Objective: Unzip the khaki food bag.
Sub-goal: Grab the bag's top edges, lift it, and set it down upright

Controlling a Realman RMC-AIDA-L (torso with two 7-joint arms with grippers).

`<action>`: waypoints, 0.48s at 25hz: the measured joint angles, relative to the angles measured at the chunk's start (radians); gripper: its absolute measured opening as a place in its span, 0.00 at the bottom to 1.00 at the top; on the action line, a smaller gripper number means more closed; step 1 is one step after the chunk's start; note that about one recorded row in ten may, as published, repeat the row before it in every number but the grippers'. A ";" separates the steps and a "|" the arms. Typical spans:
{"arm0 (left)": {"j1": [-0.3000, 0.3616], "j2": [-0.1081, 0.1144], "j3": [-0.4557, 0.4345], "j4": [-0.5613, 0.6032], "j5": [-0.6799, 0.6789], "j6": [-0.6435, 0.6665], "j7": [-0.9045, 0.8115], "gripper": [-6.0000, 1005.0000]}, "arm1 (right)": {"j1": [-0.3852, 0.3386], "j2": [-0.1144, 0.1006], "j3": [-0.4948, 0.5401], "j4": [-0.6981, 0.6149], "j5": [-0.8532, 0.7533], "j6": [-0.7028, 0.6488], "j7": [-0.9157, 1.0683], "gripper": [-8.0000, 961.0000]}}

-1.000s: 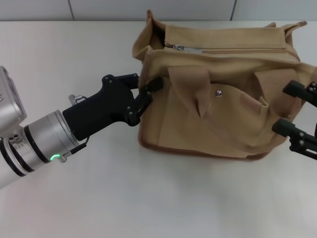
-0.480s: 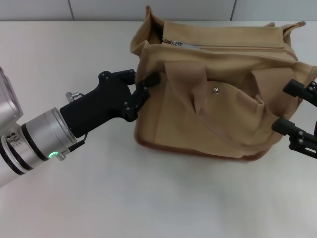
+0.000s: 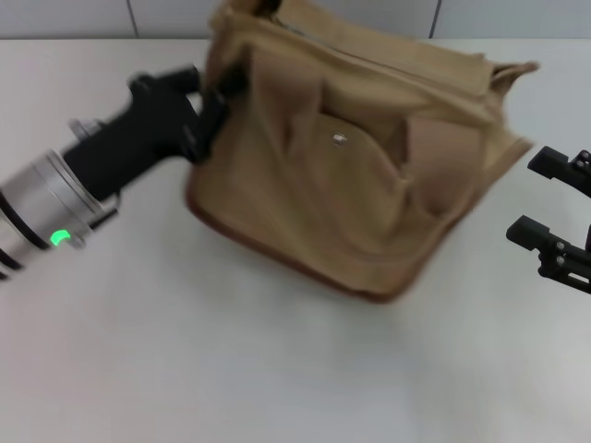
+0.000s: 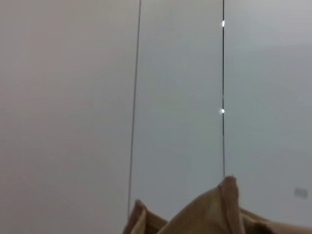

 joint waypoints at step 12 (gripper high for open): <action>-0.075 -0.003 0.157 0.172 0.006 0.239 -0.108 0.11 | -0.026 0.013 0.000 0.003 0.000 0.001 -0.008 0.82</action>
